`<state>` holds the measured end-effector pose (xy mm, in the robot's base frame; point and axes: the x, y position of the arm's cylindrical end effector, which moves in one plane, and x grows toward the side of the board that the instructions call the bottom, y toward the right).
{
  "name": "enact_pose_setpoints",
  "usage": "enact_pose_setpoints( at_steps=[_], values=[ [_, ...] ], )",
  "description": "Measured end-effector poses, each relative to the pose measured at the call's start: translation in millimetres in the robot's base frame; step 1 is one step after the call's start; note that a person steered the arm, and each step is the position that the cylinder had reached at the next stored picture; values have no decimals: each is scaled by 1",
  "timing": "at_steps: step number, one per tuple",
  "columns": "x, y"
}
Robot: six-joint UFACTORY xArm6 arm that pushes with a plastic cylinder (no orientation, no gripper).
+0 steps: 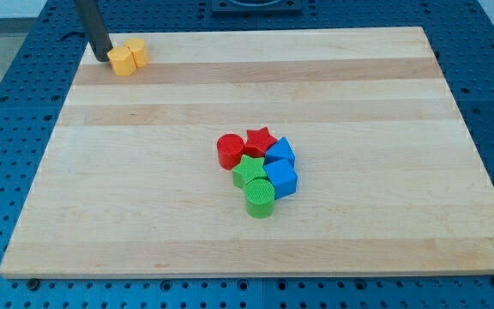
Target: Push the yellow hexagon towards the bottom left
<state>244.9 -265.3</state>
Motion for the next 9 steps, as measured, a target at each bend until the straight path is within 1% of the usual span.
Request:
enact_pose_setpoints(
  at_steps=[1,2,3,5,6,8,9],
  values=[
    [-39,-18],
    [-52,10],
    [-40,38],
    [71,38],
    [114,44],
    [116,39],
    [141,39]
  ],
)
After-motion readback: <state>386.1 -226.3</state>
